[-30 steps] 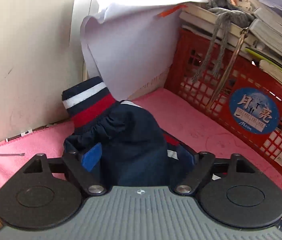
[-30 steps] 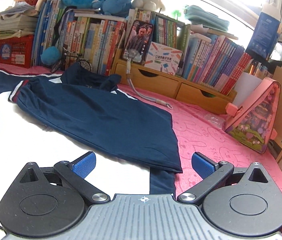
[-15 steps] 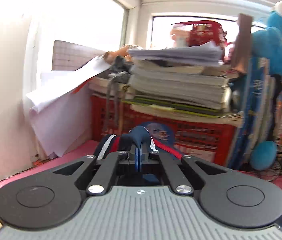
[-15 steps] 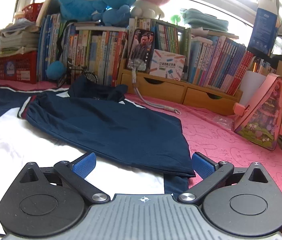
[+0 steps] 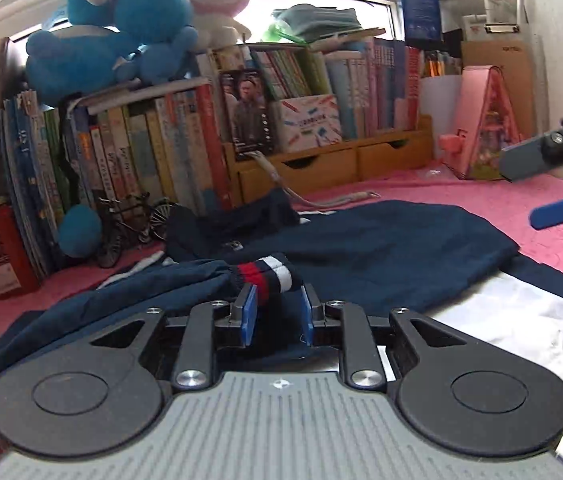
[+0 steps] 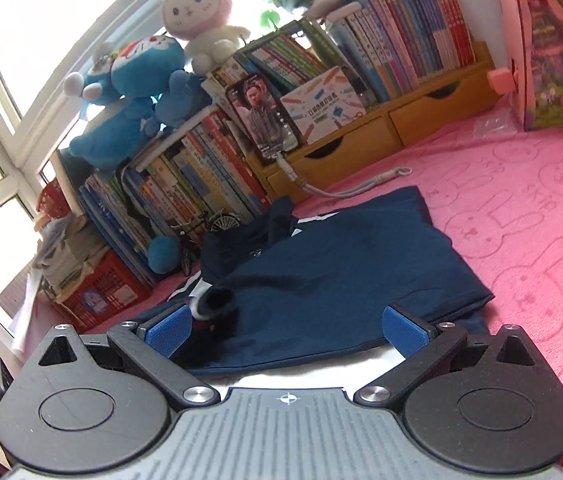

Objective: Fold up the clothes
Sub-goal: 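Grasp the cuff with the right gripper while the left gripper releases it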

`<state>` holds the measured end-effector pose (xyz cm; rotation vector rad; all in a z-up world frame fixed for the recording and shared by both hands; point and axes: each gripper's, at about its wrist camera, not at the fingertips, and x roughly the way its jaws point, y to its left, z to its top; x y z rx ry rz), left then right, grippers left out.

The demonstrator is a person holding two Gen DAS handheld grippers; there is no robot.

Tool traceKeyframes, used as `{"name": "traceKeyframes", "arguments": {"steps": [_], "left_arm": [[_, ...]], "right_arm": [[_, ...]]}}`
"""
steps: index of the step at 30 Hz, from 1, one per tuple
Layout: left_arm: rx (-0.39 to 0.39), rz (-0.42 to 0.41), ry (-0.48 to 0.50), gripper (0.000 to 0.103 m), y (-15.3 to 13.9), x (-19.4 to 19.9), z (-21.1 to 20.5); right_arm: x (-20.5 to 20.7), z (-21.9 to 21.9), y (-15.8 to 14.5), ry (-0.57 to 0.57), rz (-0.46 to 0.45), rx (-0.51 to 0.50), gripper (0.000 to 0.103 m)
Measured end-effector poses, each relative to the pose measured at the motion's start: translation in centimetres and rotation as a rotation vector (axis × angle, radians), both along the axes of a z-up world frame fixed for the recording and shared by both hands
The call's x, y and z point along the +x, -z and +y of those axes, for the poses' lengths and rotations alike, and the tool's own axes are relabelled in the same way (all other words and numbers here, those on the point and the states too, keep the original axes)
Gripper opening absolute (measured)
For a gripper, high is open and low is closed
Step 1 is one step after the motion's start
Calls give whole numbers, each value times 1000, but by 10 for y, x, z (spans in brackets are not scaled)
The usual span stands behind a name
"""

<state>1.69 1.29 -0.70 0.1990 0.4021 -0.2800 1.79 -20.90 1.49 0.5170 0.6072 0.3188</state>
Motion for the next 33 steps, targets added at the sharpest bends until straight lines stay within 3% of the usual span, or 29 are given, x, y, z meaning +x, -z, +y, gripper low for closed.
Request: {"name": "traceKeyframes", "arguments": {"steps": [1,3,4,10,13,16,17,18,19,25,26,27,33], "left_arm": [[-3,-7,3,32,1,-8,2],[8,-29,-25,55,2,-24,11],[18,-40,-48,57,1,-31,17],[-18,66,-251,57,13,-45,77],[-90,116,-326,57,14,-50,103],[-119,111,-365,58,12,-54,115],[-117,107,-374,59,12,-55,117],[-114,104,-380,61,12,-54,118],[-113,103,-383,62,12,-54,119],[-73,65,-404,65,11,-48,126],[-60,49,-418,65,9,-45,128],[-56,38,-430,66,7,-43,131],[7,-3,-481,70,5,-25,139]], "right_arm": [[4,2,2,-12,8,10,103],[11,10,5,-42,17,14,103],[16,17,7,-62,25,24,103],[57,76,26,-179,100,85,103],[73,111,32,-156,73,19,103],[78,120,24,-161,29,-47,100],[79,122,20,-165,15,-67,91],[81,123,17,-170,2,-86,71],[82,125,14,-175,-12,-106,62],[90,136,-7,-202,-95,-224,30],[92,138,-10,-206,-109,-244,19],[93,140,-14,-211,-123,-264,15],[100,123,-49,-141,-237,-402,15]]}}
